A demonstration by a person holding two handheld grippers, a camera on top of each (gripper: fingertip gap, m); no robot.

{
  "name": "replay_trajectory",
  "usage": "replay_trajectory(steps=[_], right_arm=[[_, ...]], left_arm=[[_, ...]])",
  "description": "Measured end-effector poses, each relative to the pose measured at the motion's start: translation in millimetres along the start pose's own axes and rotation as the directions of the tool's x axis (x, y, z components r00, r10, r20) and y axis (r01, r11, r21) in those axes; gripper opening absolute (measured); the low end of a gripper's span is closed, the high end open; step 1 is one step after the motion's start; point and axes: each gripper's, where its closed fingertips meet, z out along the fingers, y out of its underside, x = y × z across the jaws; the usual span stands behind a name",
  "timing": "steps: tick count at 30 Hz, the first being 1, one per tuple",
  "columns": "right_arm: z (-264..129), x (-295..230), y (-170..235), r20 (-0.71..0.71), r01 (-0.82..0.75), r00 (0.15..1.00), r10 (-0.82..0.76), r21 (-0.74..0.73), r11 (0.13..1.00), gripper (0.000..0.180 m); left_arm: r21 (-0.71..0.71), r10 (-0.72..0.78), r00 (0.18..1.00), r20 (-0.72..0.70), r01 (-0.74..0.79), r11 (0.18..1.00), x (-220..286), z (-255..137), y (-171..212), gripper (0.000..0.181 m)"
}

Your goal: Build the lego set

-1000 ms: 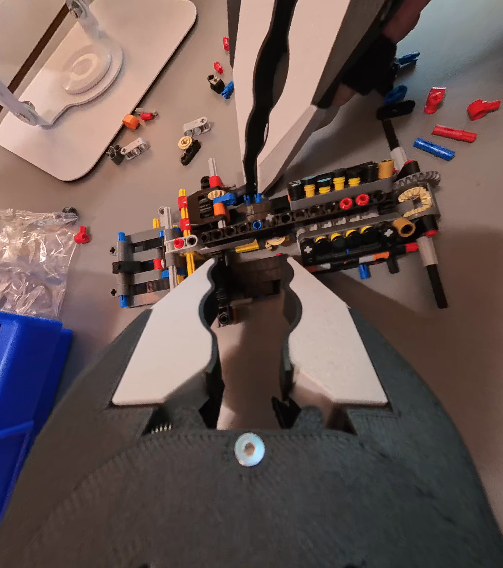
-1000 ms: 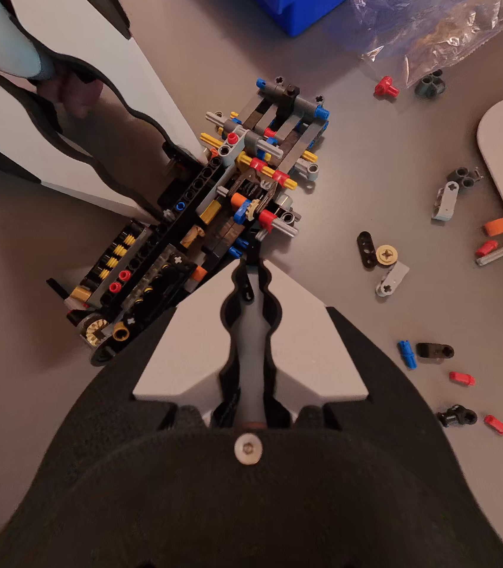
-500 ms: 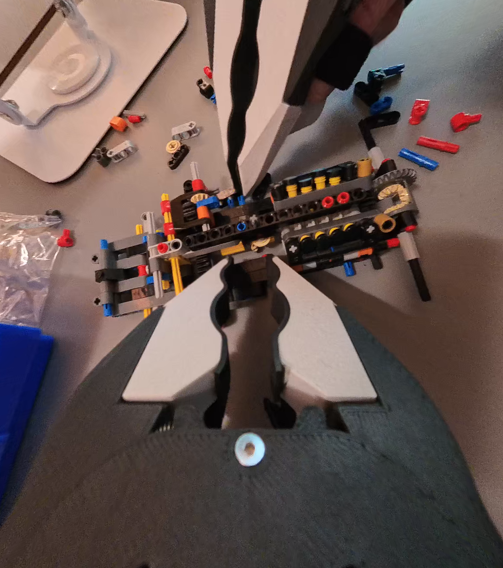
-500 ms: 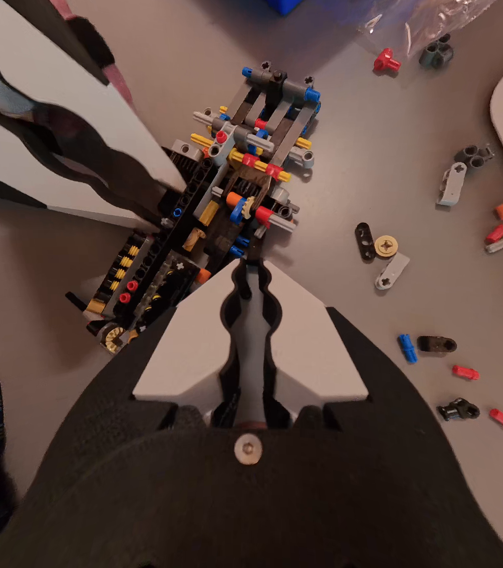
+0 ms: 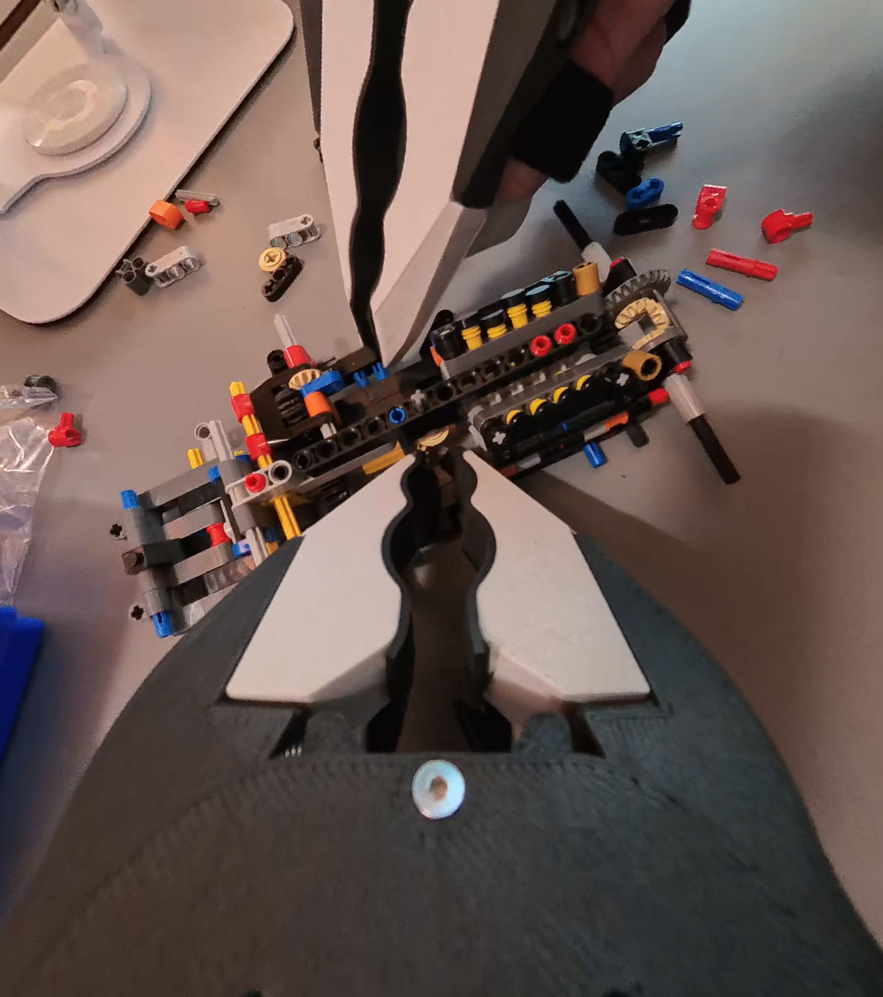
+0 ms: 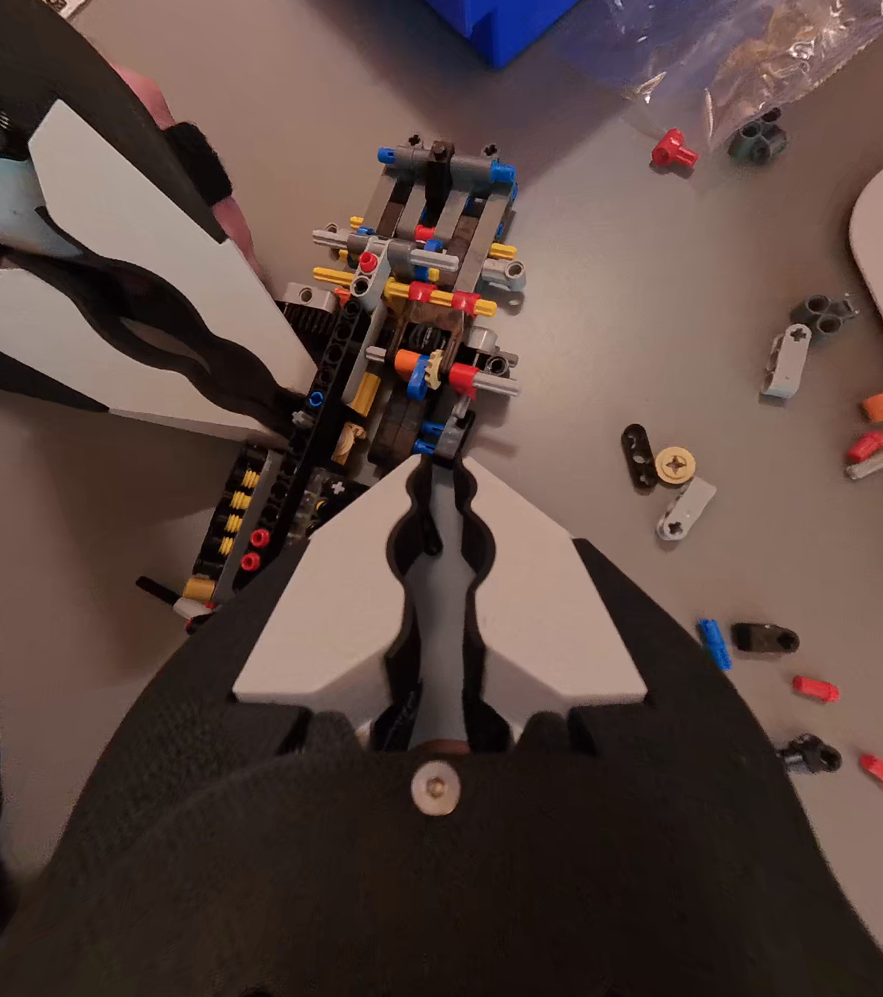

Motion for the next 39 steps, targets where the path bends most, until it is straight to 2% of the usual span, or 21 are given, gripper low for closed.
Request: replay_trajectory(steps=[1,13,23,24,30,39], right_arm=[[0.8,-0.5,-0.2,0.008,-0.002,1.0,0.002,0.007,1.0,0.005],[2.1,-1.1,-1.2,0.036,0.058,0.998,-0.06,0.063,0.996,0.004],[3.4,-2.1,-3.4,0.043,0.2,0.979,-0.202,0.049,0.979,0.003],[4.0,-2.6,-3.1,0.047,0.197,0.979,-0.198,0.04,0.98,0.004],[4.2,-2.9,-3.3,0.072,0.198,0.977,-0.199,0.021,0.98,0.004],[8.1,-2.2,-2.6,0.071,0.109,0.991,-0.111,0.032,0.993,0.007]], left_arm=[[0.0,-0.005,1.0,-0.003,0.005,1.0,0.0,0.1,0.1,0.008],[-0.006,-0.013,1.0,-0.01,0.013,1.0,-0.7,0.7,1.4,0.009],[-0.014,-0.012,1.0,-0.014,0.011,1.0,-1.3,0.7,3.1,0.008],[-0.013,-0.009,1.0,0.001,0.009,1.0,-3.5,0.4,3.2,0.002],[-0.011,0.004,1.0,0.012,-0.004,1.0,-3.7,0.4,3.2,0.002],[-0.012,-0.004,1.0,0.022,0.004,1.0,-4.7,0.4,3.0,0.002]])
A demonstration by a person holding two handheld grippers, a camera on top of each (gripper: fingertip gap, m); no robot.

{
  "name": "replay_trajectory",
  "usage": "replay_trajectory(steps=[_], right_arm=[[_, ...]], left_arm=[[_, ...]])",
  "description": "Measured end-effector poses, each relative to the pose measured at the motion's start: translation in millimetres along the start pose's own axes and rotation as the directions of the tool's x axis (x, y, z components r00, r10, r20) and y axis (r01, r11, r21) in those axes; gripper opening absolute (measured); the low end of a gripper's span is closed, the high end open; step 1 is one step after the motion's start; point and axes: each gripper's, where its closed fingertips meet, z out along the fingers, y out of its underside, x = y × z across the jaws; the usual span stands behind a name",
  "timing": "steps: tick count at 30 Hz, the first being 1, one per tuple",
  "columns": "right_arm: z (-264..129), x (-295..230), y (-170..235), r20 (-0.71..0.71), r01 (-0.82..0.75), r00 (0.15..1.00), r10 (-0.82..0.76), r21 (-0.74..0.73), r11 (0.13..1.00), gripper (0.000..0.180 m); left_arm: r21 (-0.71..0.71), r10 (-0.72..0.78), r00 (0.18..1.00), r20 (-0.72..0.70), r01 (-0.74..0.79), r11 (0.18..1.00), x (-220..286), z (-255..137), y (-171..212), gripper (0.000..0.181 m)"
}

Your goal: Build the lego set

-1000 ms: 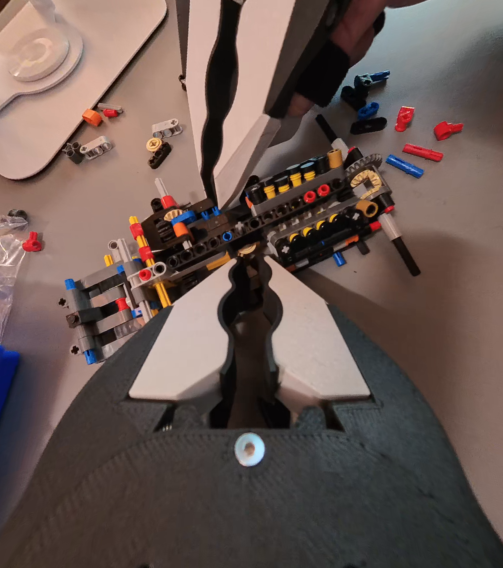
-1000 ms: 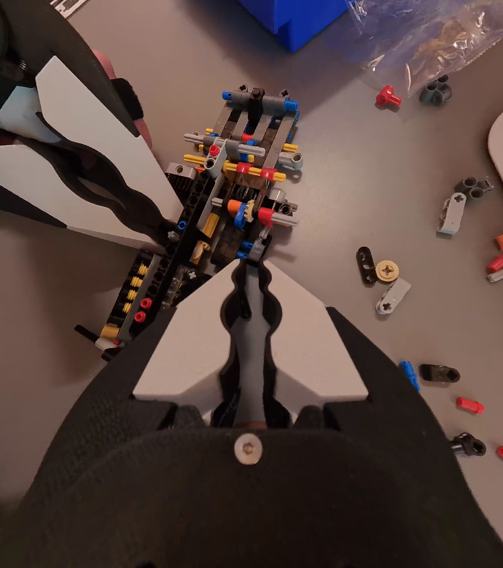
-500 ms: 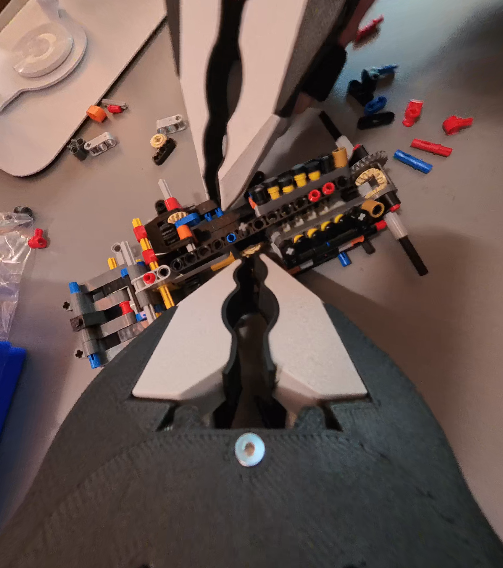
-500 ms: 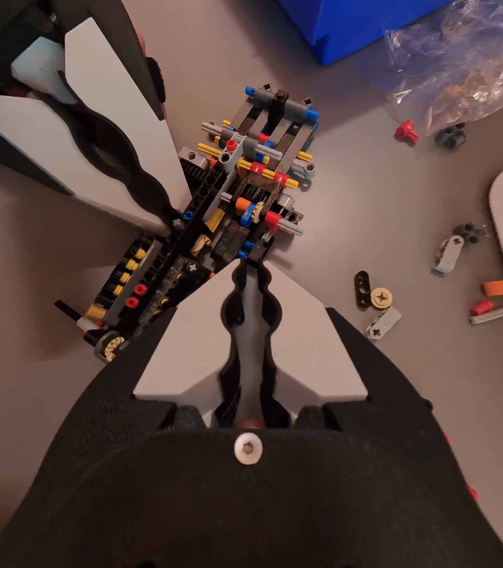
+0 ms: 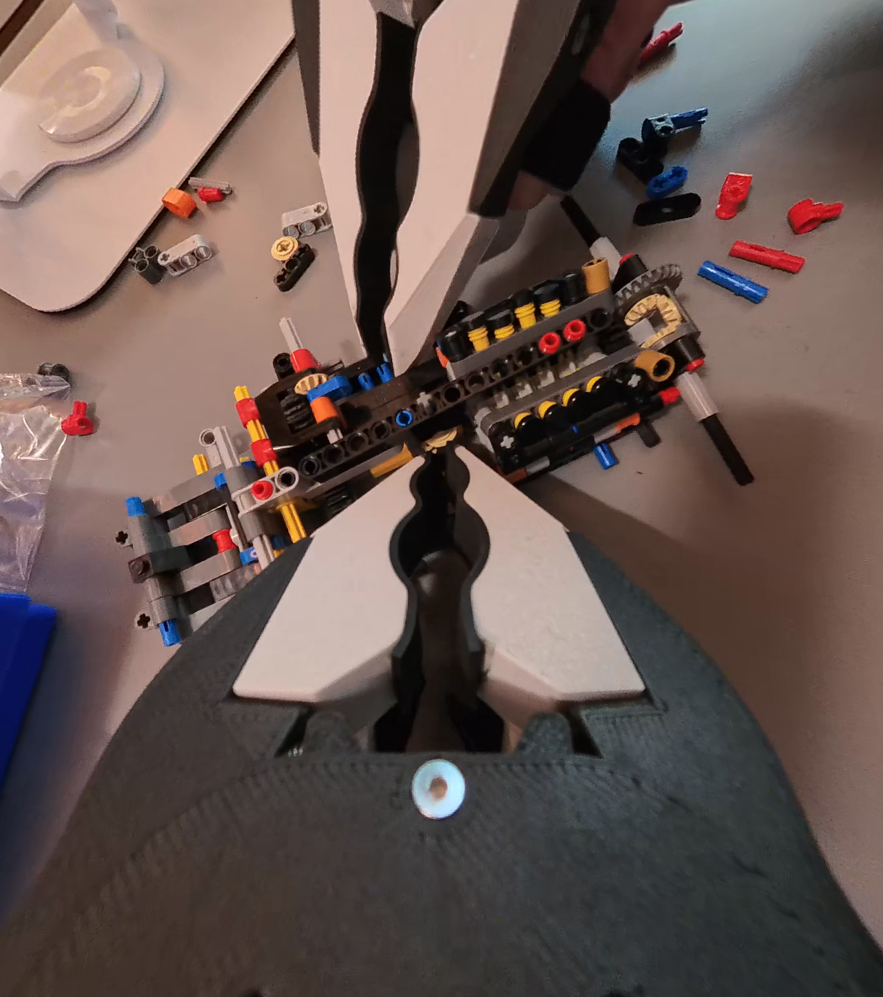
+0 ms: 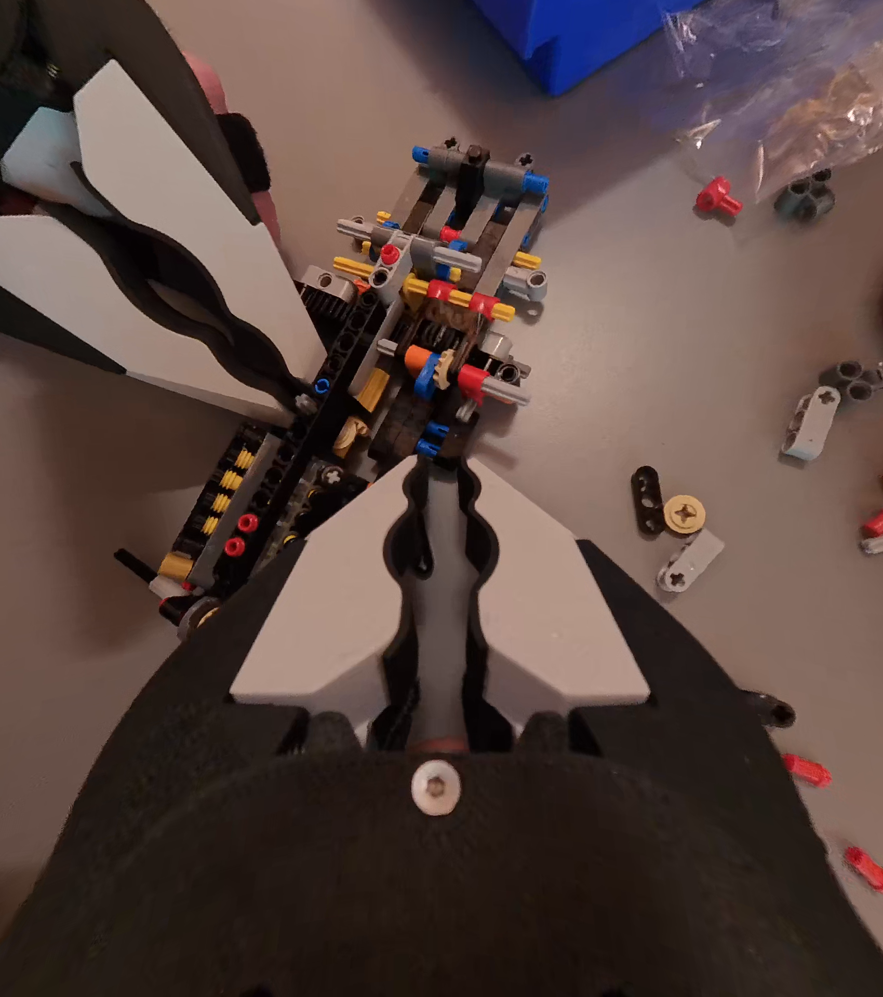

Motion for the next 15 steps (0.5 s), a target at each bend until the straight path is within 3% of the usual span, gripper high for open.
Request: replay_trajectory(steps=[9,12,15], right_arm=[[-5,0,-6,-0.081,0.083,0.993,-0.085,-0.019,0.996,0.004],[4,-24,-15,0.026,0.086,0.996,-0.086,-0.012,0.996,0.0],[-10,-7,-19,-0.064,0.114,0.991,-0.115,-0.009,0.993,0.0]], left_arm=[[-0.001,0.011,1.0,0.013,-0.011,1.0,0,0,0,0.002],[0.0,0.024,1.0,0.015,-0.024,1.0,0,2,-2,0.002],[0.002,0.024,1.0,0.019,-0.024,1.0,0,2,-2,0.002]])
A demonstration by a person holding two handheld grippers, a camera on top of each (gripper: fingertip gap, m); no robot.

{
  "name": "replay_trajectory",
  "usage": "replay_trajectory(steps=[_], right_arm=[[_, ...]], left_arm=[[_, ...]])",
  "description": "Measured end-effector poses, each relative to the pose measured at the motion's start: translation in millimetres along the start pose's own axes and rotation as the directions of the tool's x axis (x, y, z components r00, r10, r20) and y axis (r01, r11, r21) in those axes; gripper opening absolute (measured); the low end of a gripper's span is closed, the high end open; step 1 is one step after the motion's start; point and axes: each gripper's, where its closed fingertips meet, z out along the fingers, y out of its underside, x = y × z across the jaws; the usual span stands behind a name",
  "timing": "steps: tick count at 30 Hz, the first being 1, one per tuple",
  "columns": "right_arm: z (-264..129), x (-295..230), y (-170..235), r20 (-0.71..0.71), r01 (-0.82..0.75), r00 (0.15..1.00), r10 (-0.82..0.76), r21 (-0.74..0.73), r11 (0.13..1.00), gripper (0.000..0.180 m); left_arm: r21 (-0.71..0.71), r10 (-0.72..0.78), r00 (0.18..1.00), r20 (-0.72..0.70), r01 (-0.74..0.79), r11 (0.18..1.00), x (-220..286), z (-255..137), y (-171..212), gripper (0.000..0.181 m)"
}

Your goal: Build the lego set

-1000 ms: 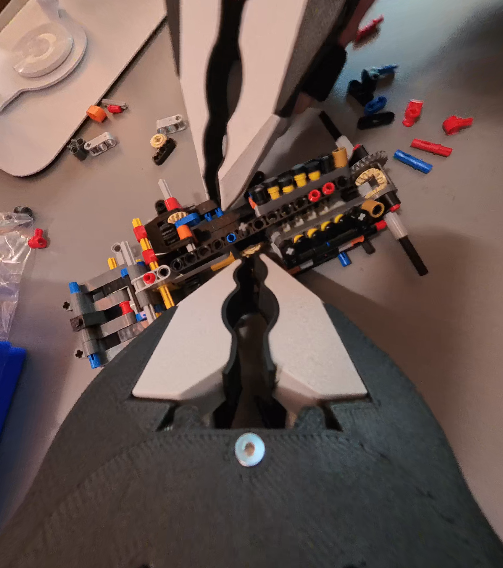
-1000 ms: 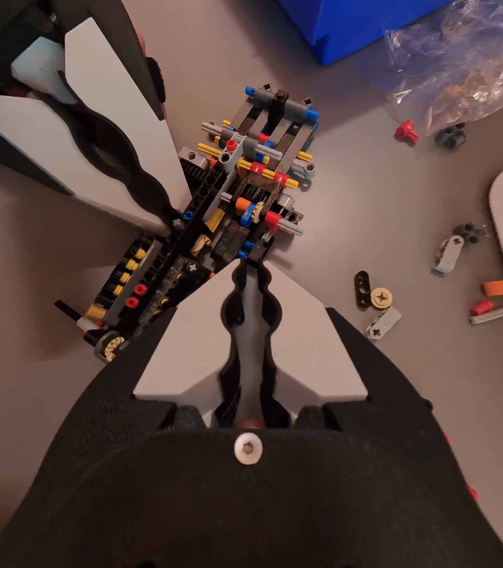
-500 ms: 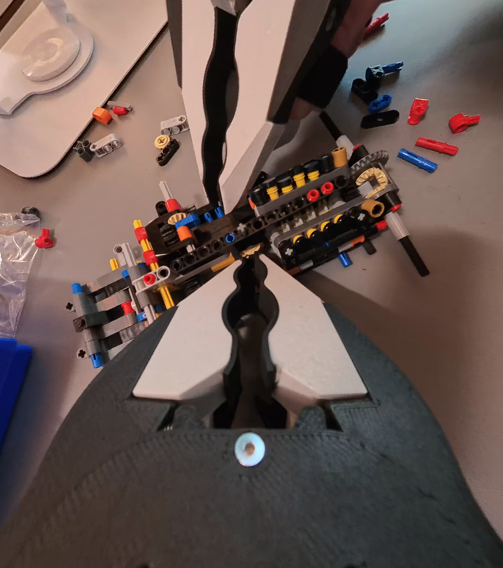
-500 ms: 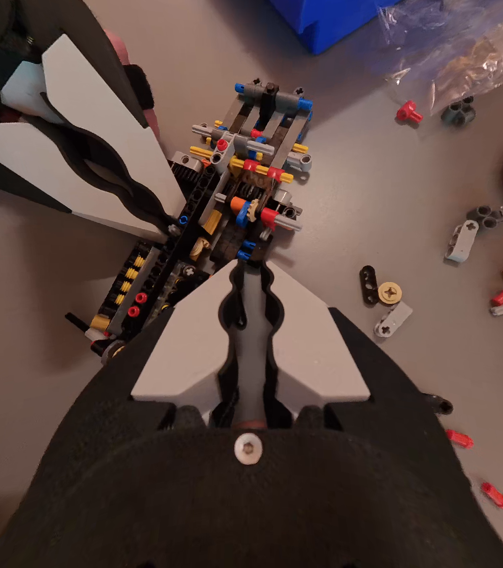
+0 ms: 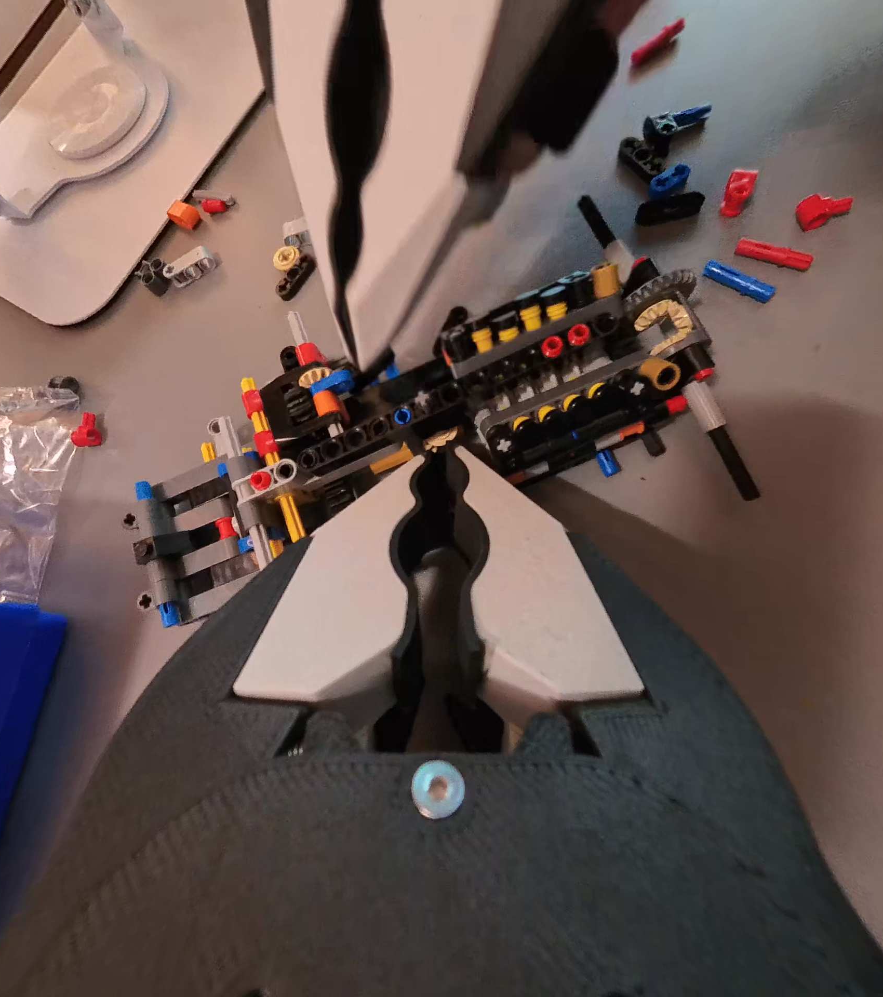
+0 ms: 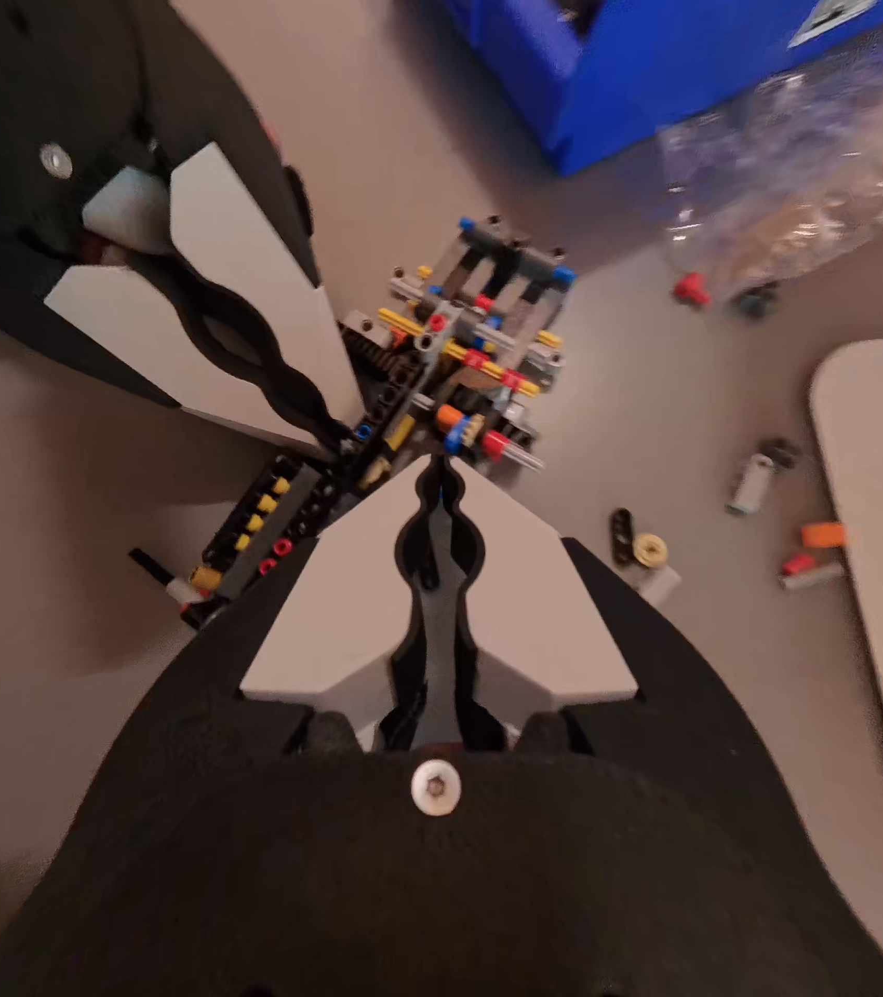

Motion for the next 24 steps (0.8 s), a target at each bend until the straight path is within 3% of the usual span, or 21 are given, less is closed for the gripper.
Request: replay_trajectory(steps=[5,11,16,24], right_arm=[[-12,10,15,0.037,-0.096,0.995,0.096,0.001,0.995,0.0],[-6,10,17,-0.055,-0.024,0.998,0.024,-0.002,1.0,0.013],[1,10,15,-0.122,0.022,0.992,-0.024,-0.016,1.0,0.005],[2,9,19,0.055,-0.328,0.944,0.325,0.049,0.943,0.005]], left_arm=[[0.002,-0.001,1.0,-0.01,0.001,1.0,0,0,0,0.002],[0.002,-0.01,1.0,-0.016,0.01,1.0,0,0,-1,0.002],[0.002,-0.014,1.0,-0.017,0.014,1.0,0,0,-1,0.002],[0.001,-0.018,1.0,-0.01,0.018,1.0,0,0,-1,0.002]])
